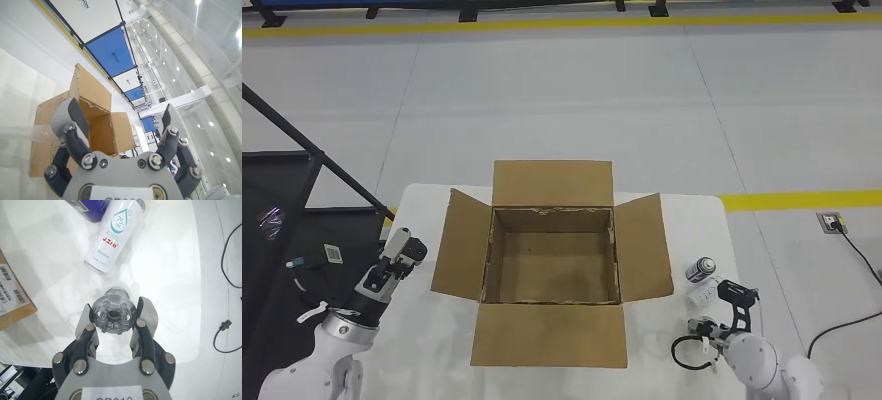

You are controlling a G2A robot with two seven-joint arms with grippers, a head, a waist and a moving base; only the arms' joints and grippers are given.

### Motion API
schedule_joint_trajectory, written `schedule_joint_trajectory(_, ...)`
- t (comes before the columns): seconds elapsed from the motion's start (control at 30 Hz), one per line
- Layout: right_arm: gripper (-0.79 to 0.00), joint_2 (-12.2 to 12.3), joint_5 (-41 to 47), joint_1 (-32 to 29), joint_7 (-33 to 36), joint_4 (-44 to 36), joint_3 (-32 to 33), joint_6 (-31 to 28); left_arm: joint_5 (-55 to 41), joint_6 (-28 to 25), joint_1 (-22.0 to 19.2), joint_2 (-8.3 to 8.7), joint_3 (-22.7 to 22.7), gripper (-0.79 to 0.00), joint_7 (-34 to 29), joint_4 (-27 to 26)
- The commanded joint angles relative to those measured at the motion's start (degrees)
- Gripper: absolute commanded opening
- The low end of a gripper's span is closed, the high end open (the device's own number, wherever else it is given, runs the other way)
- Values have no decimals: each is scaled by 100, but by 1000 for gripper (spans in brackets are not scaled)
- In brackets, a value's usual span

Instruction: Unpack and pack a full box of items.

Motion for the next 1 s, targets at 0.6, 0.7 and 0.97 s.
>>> schedule_joint_trajectory(0.6,0,107,71,169,215,-430,21,-5,0,0,0,0,0,0,0,0)
schedule_joint_trajectory(0.7,0,101,616,32,-105,-1264,173,-41,0,0,0,0,0,0,0,0)
schedule_joint_trajectory(0.97,0,139,1863,51,-375,-2941,131,-723,53,-33,82,3,46,0,108,-49)
